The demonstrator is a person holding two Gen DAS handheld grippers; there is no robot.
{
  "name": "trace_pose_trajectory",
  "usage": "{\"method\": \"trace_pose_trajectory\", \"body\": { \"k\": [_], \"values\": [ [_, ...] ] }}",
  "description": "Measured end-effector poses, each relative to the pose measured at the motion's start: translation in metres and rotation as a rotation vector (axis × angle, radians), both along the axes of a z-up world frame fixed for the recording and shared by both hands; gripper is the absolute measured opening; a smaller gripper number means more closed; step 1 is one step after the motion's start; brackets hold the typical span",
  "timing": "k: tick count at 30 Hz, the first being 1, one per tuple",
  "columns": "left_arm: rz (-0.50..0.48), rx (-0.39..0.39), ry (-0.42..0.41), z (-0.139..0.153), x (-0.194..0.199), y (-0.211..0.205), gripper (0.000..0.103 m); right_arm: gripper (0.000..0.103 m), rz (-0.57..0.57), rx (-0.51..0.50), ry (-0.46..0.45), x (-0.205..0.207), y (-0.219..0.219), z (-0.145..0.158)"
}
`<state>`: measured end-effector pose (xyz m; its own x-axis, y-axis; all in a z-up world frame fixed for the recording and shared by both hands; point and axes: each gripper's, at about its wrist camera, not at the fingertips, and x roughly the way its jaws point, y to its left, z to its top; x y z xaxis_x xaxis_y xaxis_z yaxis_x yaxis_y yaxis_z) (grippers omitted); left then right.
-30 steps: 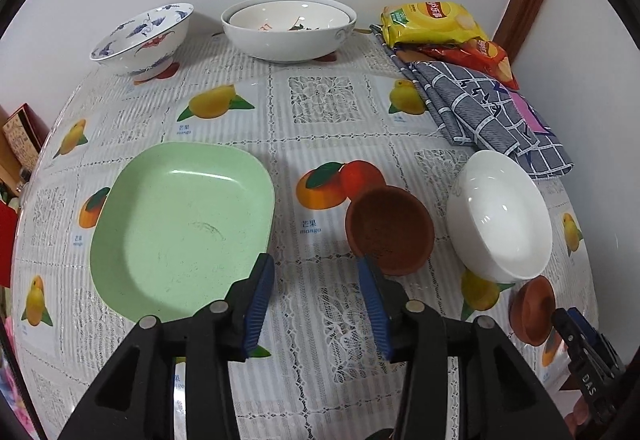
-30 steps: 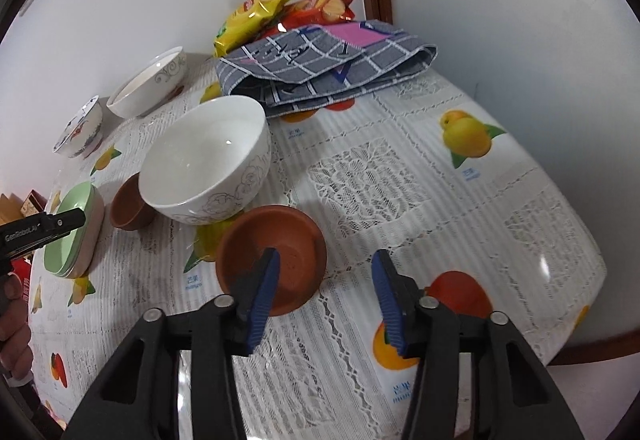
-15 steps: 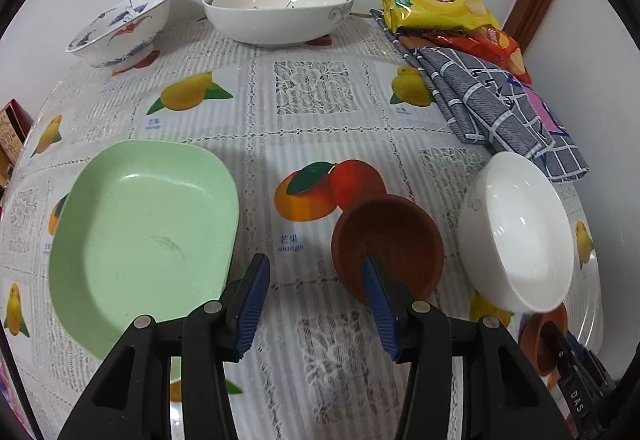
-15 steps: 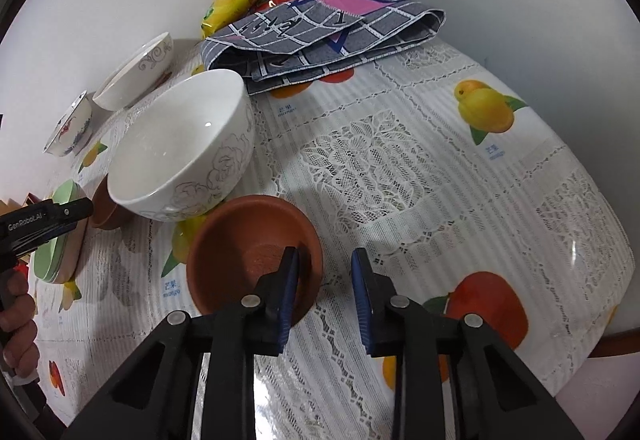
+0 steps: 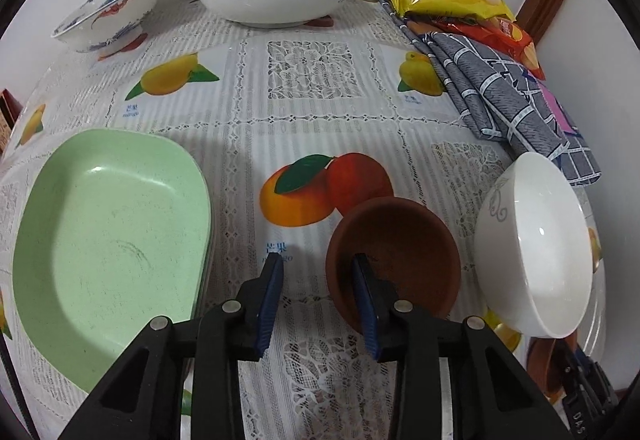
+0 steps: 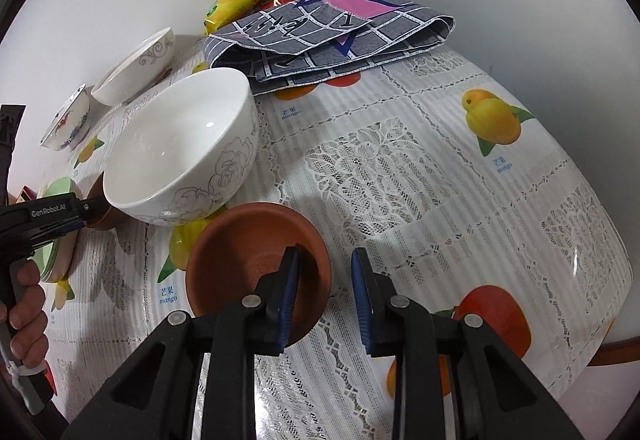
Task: Organize plates and bowls
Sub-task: 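Close the left tool on one brown bowl's rim while the right tool grips the other, then carry the right tool's brown bowl over the white bowl while the left tool holds its brown bowl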
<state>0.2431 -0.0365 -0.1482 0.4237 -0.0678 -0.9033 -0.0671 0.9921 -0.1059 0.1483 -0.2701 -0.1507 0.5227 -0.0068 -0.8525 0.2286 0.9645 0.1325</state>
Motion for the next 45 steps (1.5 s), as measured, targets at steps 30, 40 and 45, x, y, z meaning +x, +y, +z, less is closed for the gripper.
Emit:
{"method": "trace_pose_trajectory", "body": {
  "k": [30,40,45],
  "values": [
    [-0.048,-0.081,-0.021,0.004,0.009,-0.002,0.009,0.01,-0.019,0.018,-0.074,0.006,-0.003,0.004],
    [-0.06,-0.087,-0.045,0.02,-0.003,0.004,0.008,0.009,-0.046,0.019,-0.081,0.004,-0.004,0.013],
    [-0.057,-0.084,-0.066,0.035,-0.012,0.009,0.008,0.009,-0.058,0.012,-0.084,-0.001,-0.003,0.022]
  ]
}}
